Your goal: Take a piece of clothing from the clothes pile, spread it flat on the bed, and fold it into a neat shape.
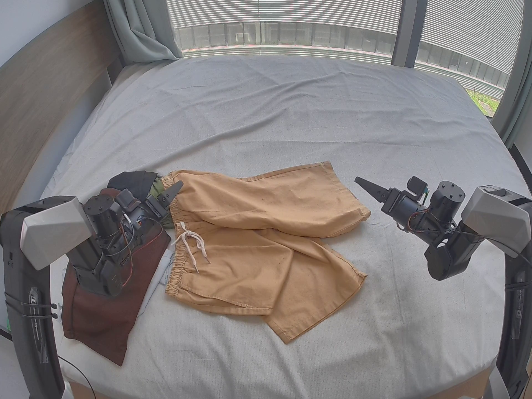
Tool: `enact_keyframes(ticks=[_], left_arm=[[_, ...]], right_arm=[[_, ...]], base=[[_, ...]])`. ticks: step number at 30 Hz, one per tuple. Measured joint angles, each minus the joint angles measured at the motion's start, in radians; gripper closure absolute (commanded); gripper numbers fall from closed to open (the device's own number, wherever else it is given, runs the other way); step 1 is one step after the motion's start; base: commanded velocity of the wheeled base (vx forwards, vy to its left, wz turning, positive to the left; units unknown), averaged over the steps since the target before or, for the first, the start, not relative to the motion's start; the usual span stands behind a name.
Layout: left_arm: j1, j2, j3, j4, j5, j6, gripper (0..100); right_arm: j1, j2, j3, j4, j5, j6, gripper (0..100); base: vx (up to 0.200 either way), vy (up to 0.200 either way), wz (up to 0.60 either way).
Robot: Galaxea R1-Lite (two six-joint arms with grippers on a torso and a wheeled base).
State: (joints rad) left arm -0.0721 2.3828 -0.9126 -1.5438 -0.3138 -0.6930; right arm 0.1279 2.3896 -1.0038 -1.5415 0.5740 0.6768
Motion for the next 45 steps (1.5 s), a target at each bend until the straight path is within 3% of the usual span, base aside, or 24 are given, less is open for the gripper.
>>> enact_keyframes(ticks=[14,24,35,45], left_arm=[[0.007,-0.14,0.21,-0.005,-0.054,0.076,0],[0.034,-0.219,0.339,-0.007,-0.171,0.127,0],[0.062,-0.239,0.407,-0.007,-0.276,0.327,0],[0.068,-0.235,0.445,-0.005,-0.324,0.485,0]], right_arm=[[0.049,-0.128,0.21,-0.003,0.002,-0.025,0],[0.098,-0.217,0.382,-0.002,0.004,-0.089,0],[0.113,-0.256,0.448,-0.002,0.006,-0.106,0],[0.117,-0.279,0.462,-0.001,0.006,-0.11,0]], base=[[0.0,0.0,0.0],[0.0,0.0,0.0],[0.0,0.0,0.0],[0.0,0.0,0.0]])
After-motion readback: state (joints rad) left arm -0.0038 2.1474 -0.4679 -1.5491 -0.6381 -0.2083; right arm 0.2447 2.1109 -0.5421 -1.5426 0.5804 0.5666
